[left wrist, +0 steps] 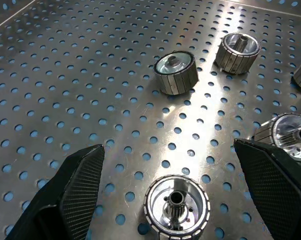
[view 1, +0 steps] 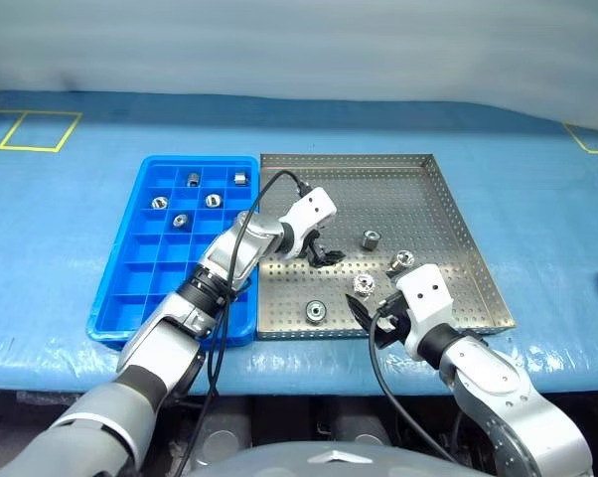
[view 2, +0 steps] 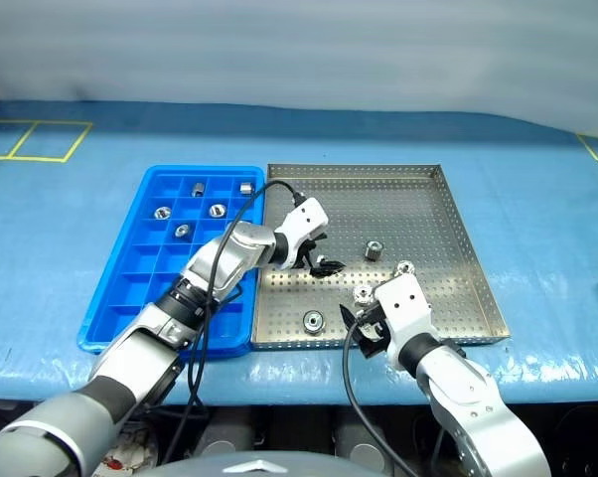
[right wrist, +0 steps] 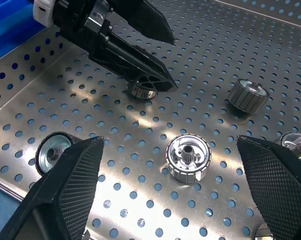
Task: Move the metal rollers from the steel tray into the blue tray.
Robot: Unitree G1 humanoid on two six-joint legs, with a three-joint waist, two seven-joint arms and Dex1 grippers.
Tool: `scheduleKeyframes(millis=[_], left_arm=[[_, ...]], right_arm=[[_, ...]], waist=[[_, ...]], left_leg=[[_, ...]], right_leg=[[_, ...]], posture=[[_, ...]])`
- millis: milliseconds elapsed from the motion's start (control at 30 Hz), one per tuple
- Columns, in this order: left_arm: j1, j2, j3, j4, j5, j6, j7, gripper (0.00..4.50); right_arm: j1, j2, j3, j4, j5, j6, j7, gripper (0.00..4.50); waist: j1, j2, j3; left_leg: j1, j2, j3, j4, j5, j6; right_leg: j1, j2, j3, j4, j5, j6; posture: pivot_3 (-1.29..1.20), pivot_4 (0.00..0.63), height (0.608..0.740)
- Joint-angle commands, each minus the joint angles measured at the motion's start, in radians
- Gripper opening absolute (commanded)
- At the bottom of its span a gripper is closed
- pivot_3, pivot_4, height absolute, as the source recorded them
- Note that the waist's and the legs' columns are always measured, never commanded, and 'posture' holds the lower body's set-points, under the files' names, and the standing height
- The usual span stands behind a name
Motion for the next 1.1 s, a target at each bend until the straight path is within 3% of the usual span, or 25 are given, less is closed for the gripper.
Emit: scheduleKeyframes(millis=[33,133,233,467,633,933,1100], left_arm=[[-0.025,-0.004,0.008,0.012,0.027,-0.023,-0.012,4.5],[-0.015,0.008,-0.005,-0.002,0.04,-0.003,-0.033,4.5],[-0.002,0.02,-0.009,-0.022,0.052,0.0,-0.059,3.94],[0.044,0.051,-0.008,-0.102,0.048,0.037,-0.114,1.69],[0.066,0.06,0.053,-0.185,0.021,0.082,-0.089,1.65],[0.108,0.006,0.427,-0.498,-0.148,0.245,0.142,1.65],[0.193,0.044,0.539,-0.652,-0.103,0.27,0.313,1.65]], right_arm=[[-0.008,0.006,-0.006,-0.036,-0.005,-0.02,-0.007,4.47],[-0.014,0.008,-0.004,-0.034,-0.007,-0.019,-0.006,4.47],[-0.018,0.01,-0.003,-0.032,-0.007,-0.018,-0.005,4.5],[-0.041,0.017,0.006,-0.024,-0.005,-0.016,0.001,4.5],[-0.047,0.017,0.011,-0.024,-0.007,-0.011,0.001,4.5],[-0.085,0.018,0.047,-0.012,-0.008,-0.006,0.006,4.5],[-0.125,0.012,0.099,0.006,-0.021,-0.014,0.013,4.5]], waist=[[0.0,0.0,0.0],[0.0,0.0,0.0],[0.0,0.0,0.0],[-0.001,0.0,0.0],[0.001,0.0,0.0],[-0.001,0.0,0.0],[0.002,0.0,0.0]], left_leg=[[0.0,0.0,0.0,0.0,0.0,0.0],[0.0,0.0,0.0,0.0,0.0,0.0],[0.0,0.0,0.0,0.0,0.0,0.0],[0.0,0.0,0.0,0.0,0.0,0.0],[0.0,0.0,-0.001,0.0,0.0,0.0],[0.001,0.0,-0.003,0.001,0.0,0.0],[0.002,0.001,-0.003,0.0,0.0,0.0]], right_leg=[[0.0,0.0,0.0,0.0,0.0,0.0],[0.0,0.0,0.0,0.0,0.0,0.0],[0.0,0.0,0.0,0.0,0.0,0.0],[0.0,0.0,0.0,0.0,0.0,0.0],[0.0,0.0,0.0,0.0,0.0,0.0],[0.0,0.0,0.001,0.001,0.001,0.001],[0.001,0.001,0.001,0.001,0.004,0.006]], posture=[[-0.01,0.15,0.74],[-0.01,0.15,0.74],[-0.01,0.15,0.74],[0.01,0.15,0.74],[0.01,0.15,0.74],[0.03,0.15,0.74],[0.08,0.15,0.74]])
